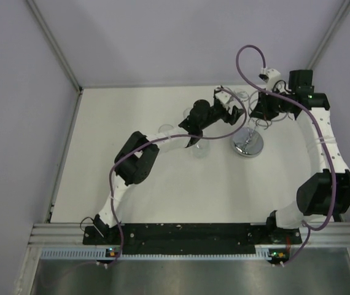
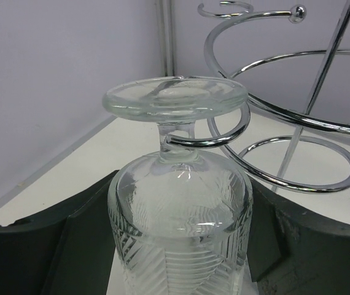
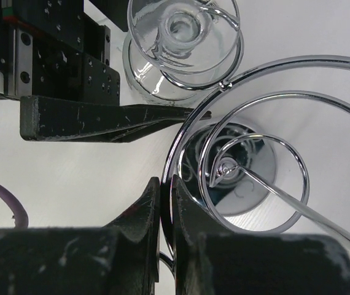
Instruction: Take the wine glass off the wine glass rack
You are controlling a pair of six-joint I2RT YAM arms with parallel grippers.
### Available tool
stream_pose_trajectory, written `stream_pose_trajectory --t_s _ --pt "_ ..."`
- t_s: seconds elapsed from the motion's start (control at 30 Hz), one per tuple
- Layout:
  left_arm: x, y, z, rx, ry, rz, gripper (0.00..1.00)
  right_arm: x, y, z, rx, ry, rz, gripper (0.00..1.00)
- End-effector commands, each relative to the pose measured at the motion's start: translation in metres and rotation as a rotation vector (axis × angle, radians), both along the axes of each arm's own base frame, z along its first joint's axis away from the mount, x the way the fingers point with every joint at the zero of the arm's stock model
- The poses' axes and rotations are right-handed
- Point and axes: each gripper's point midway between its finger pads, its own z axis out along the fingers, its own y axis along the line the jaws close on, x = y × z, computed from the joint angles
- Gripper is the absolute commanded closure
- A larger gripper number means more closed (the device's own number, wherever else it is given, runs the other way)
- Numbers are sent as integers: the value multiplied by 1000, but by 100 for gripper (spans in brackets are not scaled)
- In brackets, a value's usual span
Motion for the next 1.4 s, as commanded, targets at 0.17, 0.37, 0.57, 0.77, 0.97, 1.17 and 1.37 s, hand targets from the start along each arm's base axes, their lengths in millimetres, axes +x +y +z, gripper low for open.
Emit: stream_pose_trajectory --t_s 0.17,0.37,0.57,0.77,0.97,1.17,1.37 --pt "60 39 82 -228 -152 262 100 18 26 50 -5 -122 80 100" --pt "65 42 82 -222 -189 278 100 17 25 48 -29 -94 69 100" --pt "77 72 95 -211 -204 318 100 43 -1 49 -154 -175 -39 100" --pt "65 97 107 -157 -237 285 100 65 -13 62 -265 -351 -72 100" --pt "46 124 113 -115 -229 277 100 65 14 70 -358 -488 58 100" --pt "26 142 117 -83 -206 267 100 70 12 58 -439 -532 88 100" --pt "2 162 124 -57 -138 240 100 66 17 57 -413 -528 107 86"
